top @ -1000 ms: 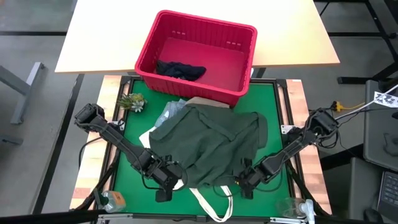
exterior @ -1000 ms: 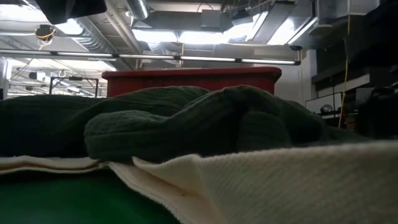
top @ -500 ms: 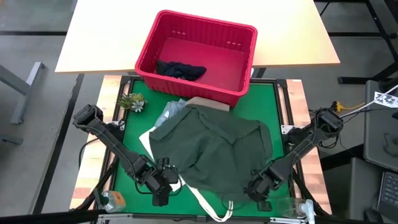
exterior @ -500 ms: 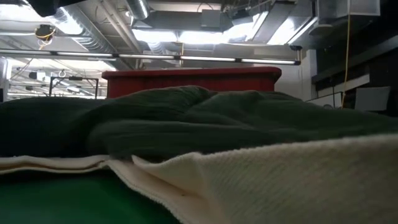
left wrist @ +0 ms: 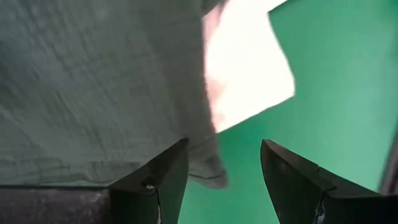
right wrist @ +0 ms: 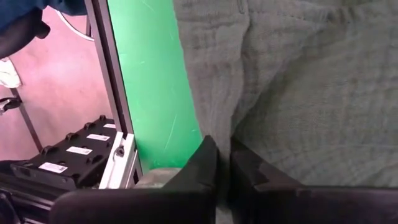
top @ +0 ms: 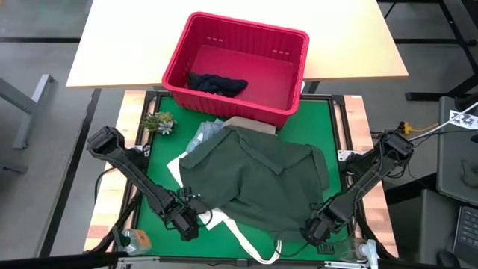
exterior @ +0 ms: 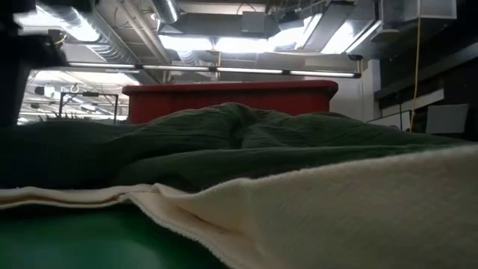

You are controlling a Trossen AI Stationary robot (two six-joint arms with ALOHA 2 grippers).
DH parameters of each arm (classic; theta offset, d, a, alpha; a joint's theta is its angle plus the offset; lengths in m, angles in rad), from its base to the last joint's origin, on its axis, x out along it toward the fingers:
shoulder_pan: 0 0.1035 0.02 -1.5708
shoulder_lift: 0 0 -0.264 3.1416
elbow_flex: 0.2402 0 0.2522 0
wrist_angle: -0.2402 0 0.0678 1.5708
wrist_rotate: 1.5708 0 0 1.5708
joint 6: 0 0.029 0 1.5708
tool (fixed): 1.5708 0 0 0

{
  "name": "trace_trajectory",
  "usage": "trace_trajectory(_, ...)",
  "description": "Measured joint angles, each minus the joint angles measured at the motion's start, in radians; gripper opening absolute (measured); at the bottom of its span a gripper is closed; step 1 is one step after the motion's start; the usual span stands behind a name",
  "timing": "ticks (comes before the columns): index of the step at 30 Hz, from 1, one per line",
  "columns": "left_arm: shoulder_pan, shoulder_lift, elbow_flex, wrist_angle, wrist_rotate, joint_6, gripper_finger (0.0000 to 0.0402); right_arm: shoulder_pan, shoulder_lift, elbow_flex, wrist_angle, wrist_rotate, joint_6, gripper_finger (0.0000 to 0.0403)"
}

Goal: Fold Laundry from Bin
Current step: Fold the green shirt

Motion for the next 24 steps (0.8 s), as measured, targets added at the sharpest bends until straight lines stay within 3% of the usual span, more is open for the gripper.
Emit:
trace_trajectory(7,0.024,0.000,-0.101,0.056,-0.056,-0.096,0.0179,-0.001,0.000,0.000,-0.001,0.006,0.000,0.0020)
trace_trajectory(16,0.065,0.000,-0.091,0.017,-0.010,-0.120,0.0012,-0.001,0.000,0.000,-0.001,0.009,0.000,0.0021)
trace_trajectory(20,0.078,0.000,-0.032,-0.131,0.083,-0.117,0.0007,-0.001,0.000,0.000,-0.012,-0.005,0.000,0.0021)
trace_trajectory(24,0.078,0.000,0.071,-0.378,0.099,-0.118,0.0004,0.004,-0.001,0.001,-0.030,-0.047,0.001,0.0021)
